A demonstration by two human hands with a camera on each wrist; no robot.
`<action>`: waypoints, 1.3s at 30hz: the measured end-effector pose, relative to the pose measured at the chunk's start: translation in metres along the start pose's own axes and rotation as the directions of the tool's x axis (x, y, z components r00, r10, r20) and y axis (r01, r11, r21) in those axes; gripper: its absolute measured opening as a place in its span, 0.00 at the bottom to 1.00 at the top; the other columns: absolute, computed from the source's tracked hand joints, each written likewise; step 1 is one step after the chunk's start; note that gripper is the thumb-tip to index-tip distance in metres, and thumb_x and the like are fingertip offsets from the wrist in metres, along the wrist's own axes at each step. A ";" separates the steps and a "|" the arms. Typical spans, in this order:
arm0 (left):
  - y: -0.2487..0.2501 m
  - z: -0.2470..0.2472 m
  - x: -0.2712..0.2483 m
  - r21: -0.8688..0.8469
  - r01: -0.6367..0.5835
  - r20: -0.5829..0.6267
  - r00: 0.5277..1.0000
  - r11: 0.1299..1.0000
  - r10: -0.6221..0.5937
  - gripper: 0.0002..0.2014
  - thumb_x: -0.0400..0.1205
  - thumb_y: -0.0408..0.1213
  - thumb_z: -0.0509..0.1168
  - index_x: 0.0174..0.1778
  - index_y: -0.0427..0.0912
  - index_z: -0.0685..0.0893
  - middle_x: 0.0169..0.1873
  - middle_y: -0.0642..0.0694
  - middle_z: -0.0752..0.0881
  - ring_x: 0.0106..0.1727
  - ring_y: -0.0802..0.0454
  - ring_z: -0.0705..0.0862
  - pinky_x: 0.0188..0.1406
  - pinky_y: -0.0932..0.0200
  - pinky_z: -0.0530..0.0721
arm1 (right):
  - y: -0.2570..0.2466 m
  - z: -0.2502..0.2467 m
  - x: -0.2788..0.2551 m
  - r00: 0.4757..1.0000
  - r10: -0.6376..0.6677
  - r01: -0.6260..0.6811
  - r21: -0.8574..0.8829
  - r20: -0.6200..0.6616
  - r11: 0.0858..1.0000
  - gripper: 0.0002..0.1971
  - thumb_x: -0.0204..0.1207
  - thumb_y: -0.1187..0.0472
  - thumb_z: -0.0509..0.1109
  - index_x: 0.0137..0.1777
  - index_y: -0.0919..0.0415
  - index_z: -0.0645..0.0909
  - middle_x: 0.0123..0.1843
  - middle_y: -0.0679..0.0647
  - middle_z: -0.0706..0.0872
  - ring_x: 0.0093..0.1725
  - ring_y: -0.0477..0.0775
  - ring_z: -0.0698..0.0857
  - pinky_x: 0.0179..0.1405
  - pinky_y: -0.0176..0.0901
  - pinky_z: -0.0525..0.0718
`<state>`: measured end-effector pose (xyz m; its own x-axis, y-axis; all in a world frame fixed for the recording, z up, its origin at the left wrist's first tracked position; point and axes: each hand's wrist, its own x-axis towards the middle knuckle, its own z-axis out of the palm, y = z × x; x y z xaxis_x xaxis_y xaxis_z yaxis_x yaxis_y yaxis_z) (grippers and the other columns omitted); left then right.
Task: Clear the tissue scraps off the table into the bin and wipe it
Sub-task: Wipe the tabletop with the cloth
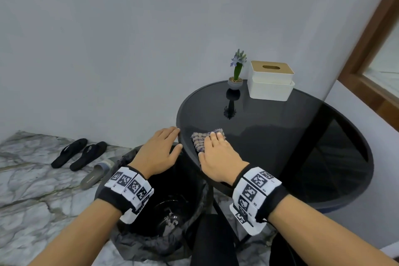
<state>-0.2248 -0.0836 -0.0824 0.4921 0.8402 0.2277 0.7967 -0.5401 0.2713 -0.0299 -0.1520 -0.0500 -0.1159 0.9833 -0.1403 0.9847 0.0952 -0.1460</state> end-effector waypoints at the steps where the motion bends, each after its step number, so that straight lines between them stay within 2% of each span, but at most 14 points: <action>1: -0.001 0.002 0.000 -0.014 -0.009 0.003 1.000 1.000 0.009 0.32 0.84 0.54 0.49 0.83 0.43 0.66 0.82 0.47 0.68 0.81 0.49 0.64 0.80 0.56 0.59 | -0.002 0.000 0.004 1.000 0.005 -0.005 -0.007 0.007 1.000 0.33 0.85 0.51 0.47 0.83 0.71 0.47 0.86 0.67 0.49 0.85 0.65 0.46 0.84 0.58 0.50; 4: -0.004 0.008 0.000 -0.050 -0.017 -0.001 1.000 0.999 0.017 0.36 0.81 0.58 0.45 0.83 0.44 0.66 0.82 0.48 0.67 0.82 0.50 0.63 0.80 0.58 0.57 | -0.007 -0.001 0.017 1.000 -0.002 0.002 -0.001 0.024 1.000 0.32 0.85 0.53 0.47 0.84 0.70 0.46 0.86 0.65 0.48 0.85 0.63 0.46 0.84 0.57 0.48; 7: -0.007 0.012 0.001 -0.070 -0.017 -0.011 1.000 0.997 0.017 0.37 0.80 0.60 0.44 0.83 0.43 0.66 0.82 0.48 0.67 0.82 0.49 0.65 0.80 0.57 0.58 | -0.011 -0.002 0.030 1.000 -0.008 0.008 0.016 0.013 1.000 0.31 0.86 0.54 0.48 0.84 0.69 0.46 0.87 0.63 0.48 0.86 0.61 0.46 0.84 0.57 0.48; 17: 0.000 0.011 -0.002 -0.075 0.043 -0.024 0.999 0.996 -0.045 0.39 0.80 0.66 0.43 0.83 0.48 0.67 0.81 0.50 0.69 0.81 0.51 0.65 0.80 0.53 0.63 | -0.002 -0.011 0.043 0.991 0.136 -0.137 0.074 0.013 0.988 0.33 0.85 0.54 0.53 0.84 0.68 0.46 0.87 0.62 0.47 0.86 0.60 0.46 0.84 0.55 0.48; 22: 0.004 0.010 -0.002 -0.089 0.058 -0.035 0.998 0.994 -0.061 0.37 0.80 0.65 0.46 0.82 0.48 0.68 0.80 0.52 0.70 0.81 0.52 0.66 0.79 0.52 0.65 | 0.022 -0.020 0.033 0.981 0.189 -0.192 0.101 0.038 0.976 0.33 0.83 0.56 0.56 0.83 0.70 0.50 0.86 0.64 0.51 0.85 0.61 0.49 0.83 0.55 0.53; 26: 0.007 0.009 -0.002 -0.113 0.071 -0.051 0.996 0.991 -0.077 0.30 0.85 0.57 0.55 0.81 0.47 0.69 0.80 0.51 0.70 0.81 0.52 0.66 0.79 0.51 0.66 | 0.058 -0.032 0.025 0.964 0.252 -0.259 0.070 0.088 0.963 0.32 0.82 0.55 0.59 0.81 0.71 0.55 0.83 0.65 0.57 0.83 0.64 0.54 0.80 0.58 0.59; 31: 0.012 0.011 -0.002 -0.145 0.109 -0.061 0.991 0.983 -0.119 0.29 0.85 0.54 0.57 0.81 0.48 0.69 0.81 0.52 0.70 0.80 0.53 0.66 0.78 0.50 0.68 | 0.105 -0.038 0.010 0.938 0.323 -0.331 0.054 0.127 0.942 0.31 0.84 0.56 0.57 0.82 0.71 0.53 0.85 0.65 0.52 0.84 0.65 0.51 0.82 0.58 0.56; 36: 0.015 0.014 -0.003 -0.181 0.132 -0.048 0.989 0.975 -0.143 0.29 0.84 0.56 0.55 0.82 0.51 0.67 0.81 0.54 0.68 0.81 0.54 0.65 0.78 0.45 0.69 | 0.136 -0.046 -0.005 0.914 0.391 -0.394 0.007 0.105 0.919 0.28 0.85 0.57 0.55 0.80 0.73 0.57 0.82 0.68 0.58 0.82 0.67 0.55 0.80 0.57 0.56; 39: 0.016 0.015 -0.005 -0.206 0.145 -0.052 0.986 0.968 -0.159 0.29 0.84 0.55 0.55 0.82 0.51 0.66 0.82 0.54 0.67 0.82 0.55 0.64 0.79 0.47 0.67 | 0.145 -0.043 -0.006 0.902 0.421 -0.421 -0.019 0.096 0.907 0.31 0.84 0.55 0.55 0.81 0.73 0.54 0.84 0.68 0.55 0.83 0.67 0.53 0.81 0.58 0.56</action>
<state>-0.2090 -0.0958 -0.0930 0.3406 0.9117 0.2296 0.7699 -0.4107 0.4885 0.1191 -0.1375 -0.0284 0.2971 0.9122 -0.2822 0.9443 -0.3246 -0.0549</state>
